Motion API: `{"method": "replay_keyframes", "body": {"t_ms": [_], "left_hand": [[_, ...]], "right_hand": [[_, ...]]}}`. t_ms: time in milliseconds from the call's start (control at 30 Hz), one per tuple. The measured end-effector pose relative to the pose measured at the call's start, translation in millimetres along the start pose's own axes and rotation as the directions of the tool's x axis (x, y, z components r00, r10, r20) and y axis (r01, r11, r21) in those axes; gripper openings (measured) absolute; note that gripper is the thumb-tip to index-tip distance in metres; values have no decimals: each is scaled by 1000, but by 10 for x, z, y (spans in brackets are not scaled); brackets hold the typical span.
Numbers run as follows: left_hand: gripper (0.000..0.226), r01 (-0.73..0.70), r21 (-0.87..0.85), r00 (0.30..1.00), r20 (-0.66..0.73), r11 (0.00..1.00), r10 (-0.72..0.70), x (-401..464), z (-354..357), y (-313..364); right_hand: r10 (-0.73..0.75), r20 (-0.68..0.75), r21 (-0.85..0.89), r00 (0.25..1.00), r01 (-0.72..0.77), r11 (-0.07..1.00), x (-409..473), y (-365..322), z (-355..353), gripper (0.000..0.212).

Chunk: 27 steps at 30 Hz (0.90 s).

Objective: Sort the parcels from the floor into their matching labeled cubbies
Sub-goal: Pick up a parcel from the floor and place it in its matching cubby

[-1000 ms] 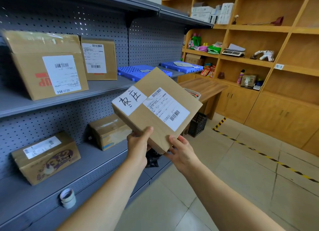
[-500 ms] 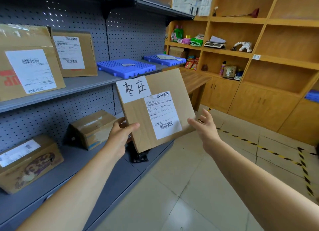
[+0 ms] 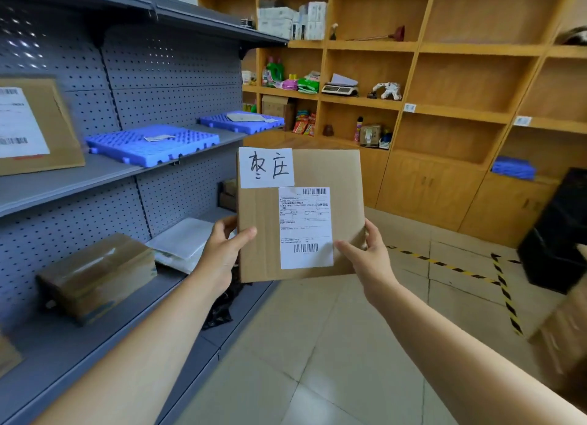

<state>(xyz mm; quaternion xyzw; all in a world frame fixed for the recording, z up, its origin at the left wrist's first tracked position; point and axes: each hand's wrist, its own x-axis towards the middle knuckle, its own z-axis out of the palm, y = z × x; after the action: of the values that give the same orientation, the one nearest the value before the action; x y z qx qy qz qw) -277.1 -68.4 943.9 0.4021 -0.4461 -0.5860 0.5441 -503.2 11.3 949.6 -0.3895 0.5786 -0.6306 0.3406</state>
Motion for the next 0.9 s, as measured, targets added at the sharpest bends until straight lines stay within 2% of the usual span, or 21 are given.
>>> {"method": "replay_keyframes", "body": {"t_ms": [167,467,900], "left_hand": [[39,14,0,995,97,1000,-14,327,832,-147],[52,56,38,967,248,998,-64,923,2163,-575],[52,90,102,909,398,991,-124,1680,3502,-994]], "right_hand": [[-6,-88,4,996,6,1000,430,-20,-584,60],[-8,-213,58,977,21,998,1124,-10,-1641,56],[-5,-393,47,919,26,999,2018,172,-2593,56]]}}
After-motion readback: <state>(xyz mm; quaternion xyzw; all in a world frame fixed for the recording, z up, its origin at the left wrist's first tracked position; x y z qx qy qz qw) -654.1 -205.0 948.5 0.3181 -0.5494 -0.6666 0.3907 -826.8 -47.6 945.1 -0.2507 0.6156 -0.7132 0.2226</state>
